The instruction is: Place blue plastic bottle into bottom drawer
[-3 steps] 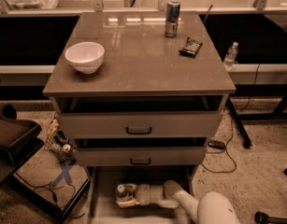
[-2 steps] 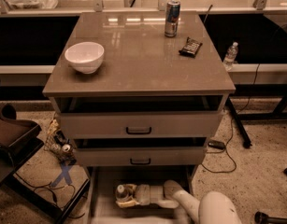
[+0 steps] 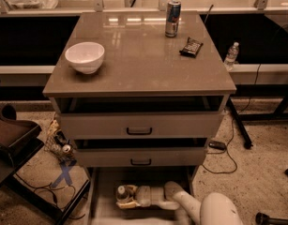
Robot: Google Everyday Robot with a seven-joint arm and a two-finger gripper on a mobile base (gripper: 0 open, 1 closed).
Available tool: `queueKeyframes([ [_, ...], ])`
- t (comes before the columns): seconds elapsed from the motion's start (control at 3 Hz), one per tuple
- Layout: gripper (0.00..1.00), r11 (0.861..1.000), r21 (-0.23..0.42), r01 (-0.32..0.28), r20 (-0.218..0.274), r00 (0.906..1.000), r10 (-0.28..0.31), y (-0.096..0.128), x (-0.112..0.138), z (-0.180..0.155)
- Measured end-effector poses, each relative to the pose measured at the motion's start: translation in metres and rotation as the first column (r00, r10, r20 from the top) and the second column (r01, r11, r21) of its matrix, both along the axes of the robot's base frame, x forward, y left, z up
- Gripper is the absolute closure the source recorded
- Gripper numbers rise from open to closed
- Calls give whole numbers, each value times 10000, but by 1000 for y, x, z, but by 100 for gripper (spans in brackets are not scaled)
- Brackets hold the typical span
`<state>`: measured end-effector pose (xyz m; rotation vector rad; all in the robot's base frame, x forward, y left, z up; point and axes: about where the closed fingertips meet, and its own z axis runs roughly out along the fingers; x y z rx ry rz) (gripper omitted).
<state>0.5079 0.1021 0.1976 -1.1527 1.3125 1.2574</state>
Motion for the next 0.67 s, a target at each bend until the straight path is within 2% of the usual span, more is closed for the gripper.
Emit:
queueKeyframes([
  [0.33,7,10000,1,-1,-1,10000,1,0,0,0],
  [0.67,0,10000,16,-25,-10,10000,25,2,-1,0],
])
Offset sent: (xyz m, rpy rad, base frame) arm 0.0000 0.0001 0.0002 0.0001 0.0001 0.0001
